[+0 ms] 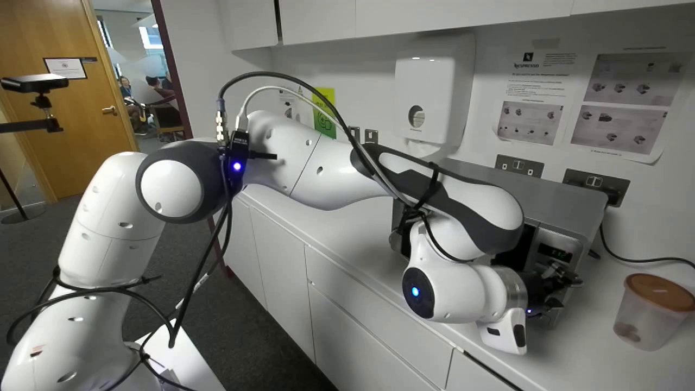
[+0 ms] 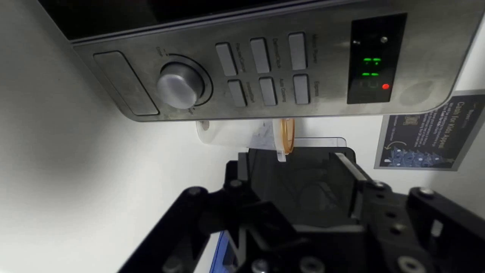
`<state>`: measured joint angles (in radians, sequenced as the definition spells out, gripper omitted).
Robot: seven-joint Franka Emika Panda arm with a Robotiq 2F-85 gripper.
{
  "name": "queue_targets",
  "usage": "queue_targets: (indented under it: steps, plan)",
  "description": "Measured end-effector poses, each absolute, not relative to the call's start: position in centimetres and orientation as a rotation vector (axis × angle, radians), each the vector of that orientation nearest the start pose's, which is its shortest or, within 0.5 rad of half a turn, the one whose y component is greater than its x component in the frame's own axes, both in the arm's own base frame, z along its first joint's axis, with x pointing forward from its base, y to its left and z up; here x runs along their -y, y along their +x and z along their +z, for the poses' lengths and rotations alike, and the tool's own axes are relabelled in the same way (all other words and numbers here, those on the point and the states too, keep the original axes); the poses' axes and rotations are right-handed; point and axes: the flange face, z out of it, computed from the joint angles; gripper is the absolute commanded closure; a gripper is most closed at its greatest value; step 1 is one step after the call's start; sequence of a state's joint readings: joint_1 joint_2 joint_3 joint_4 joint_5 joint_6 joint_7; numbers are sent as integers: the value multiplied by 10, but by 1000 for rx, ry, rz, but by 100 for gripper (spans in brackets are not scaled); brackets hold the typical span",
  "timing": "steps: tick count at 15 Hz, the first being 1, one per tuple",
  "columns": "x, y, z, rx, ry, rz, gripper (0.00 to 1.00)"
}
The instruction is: Press a button on the right side of the microwave
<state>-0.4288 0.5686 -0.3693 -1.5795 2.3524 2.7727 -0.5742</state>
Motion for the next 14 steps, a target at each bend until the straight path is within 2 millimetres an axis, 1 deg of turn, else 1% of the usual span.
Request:
queue_targets:
  steps: [1, 3, 4, 9, 14]
  plan:
    - [494, 496, 344, -1901, -949, -1308, 83]
    - [490, 497, 341, -1892, -965, -1335, 97]
    - [487, 498, 338, -1890, -975, -1343, 100]
    - [473, 504, 324, -1890, -1013, -1347, 100]
    - [468, 509, 311, -1898, -1030, -1333, 100]
